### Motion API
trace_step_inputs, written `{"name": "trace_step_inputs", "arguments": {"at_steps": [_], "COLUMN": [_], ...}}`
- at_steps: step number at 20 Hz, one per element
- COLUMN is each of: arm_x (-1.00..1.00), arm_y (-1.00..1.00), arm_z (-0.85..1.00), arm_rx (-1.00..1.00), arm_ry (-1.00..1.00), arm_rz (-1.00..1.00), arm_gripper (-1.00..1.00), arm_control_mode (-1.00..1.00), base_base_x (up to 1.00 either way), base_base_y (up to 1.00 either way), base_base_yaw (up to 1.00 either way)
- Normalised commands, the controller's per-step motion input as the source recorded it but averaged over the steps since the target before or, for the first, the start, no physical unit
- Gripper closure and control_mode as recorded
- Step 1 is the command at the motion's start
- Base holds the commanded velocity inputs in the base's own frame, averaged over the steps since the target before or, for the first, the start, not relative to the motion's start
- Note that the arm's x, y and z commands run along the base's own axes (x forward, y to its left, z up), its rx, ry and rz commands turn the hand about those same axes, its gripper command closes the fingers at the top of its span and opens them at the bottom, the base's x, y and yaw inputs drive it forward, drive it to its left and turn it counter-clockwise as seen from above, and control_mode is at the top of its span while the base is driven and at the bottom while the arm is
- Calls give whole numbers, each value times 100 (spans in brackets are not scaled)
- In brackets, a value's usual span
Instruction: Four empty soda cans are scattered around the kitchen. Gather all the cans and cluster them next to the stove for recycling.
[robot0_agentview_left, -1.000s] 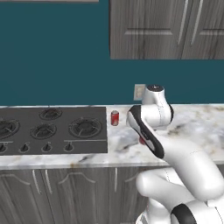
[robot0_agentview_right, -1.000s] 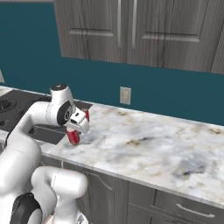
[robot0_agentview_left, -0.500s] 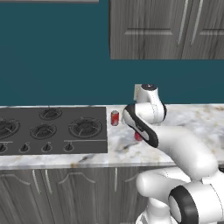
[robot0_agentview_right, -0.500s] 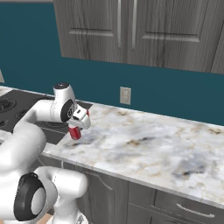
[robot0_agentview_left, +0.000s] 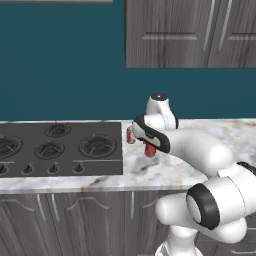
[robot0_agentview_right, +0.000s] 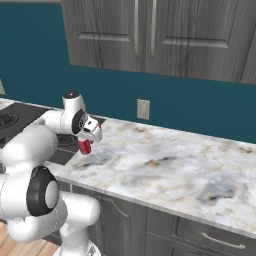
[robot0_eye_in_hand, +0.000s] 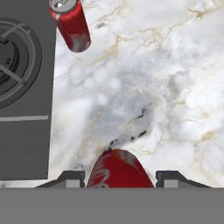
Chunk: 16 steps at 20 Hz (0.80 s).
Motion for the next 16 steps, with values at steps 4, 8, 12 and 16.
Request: {"name": "trace_step_inputs", "arguments": {"at_steps": [4, 8, 12, 16], "arm_x": [41, 37, 25, 26], "arm_y": [12, 2, 3, 12], "arm_z": [-17, -29, -29, -21], "arm_rx": [0, 0, 0, 0], "arm_ry": [0, 0, 1, 2], "arm_rz": [6, 8, 10, 10], "arm_gripper": [100, 100, 100, 100], "arm_control_mode": [-100, -100, -100, -100], "base_base_x": [0, 0, 0, 0], "base_base_y": [0, 0, 0, 0], "base_base_yaw": [0, 0, 0, 0]}}
